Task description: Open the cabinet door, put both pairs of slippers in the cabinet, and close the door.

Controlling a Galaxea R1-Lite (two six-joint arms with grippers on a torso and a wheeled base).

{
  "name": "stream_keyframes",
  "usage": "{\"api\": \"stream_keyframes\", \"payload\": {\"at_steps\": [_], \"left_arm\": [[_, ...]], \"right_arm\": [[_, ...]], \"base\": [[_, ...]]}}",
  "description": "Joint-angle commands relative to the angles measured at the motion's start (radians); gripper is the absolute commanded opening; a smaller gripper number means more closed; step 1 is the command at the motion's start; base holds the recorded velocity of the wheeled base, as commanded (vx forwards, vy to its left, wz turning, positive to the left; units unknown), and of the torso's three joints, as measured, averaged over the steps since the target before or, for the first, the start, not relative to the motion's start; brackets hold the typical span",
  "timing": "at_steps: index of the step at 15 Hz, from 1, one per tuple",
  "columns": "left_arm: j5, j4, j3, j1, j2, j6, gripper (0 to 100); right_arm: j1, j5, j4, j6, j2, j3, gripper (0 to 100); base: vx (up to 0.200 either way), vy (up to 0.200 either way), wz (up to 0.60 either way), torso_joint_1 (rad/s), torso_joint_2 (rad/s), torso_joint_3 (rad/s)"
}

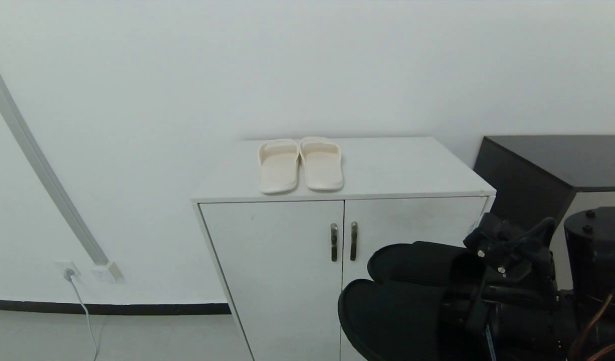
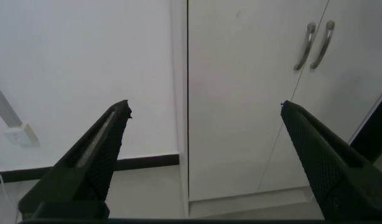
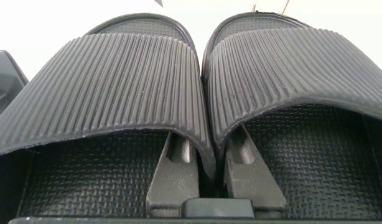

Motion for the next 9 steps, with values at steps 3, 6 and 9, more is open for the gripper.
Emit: {"api": "stream_keyframes", "payload": {"at_steps": [3, 6, 9], "left_arm": [[0.000, 0.000, 0.000, 0.000, 0.001, -0.001, 100], [0.000, 0.000, 0.000, 0.000, 0.001, -0.001, 100], [0.000, 0.000, 0.000, 0.000, 0.001, -0.001, 100]], "right_arm": [[0.001, 0.001, 0.000, -0.002, 0.002, 0.008, 0], [0.001, 0.001, 0.001, -0.002, 0.002, 0.011, 0], [0.001, 0.001, 0.000, -0.002, 0.002, 0.014, 0]], "base": [[0.000, 0.000, 0.00, -0.176, 0.50, 0.323], [0.000, 0.000, 0.00, -0.159, 0.49, 0.325], [0.000, 0.000, 0.00, -0.141, 0.47, 0.333]]}}
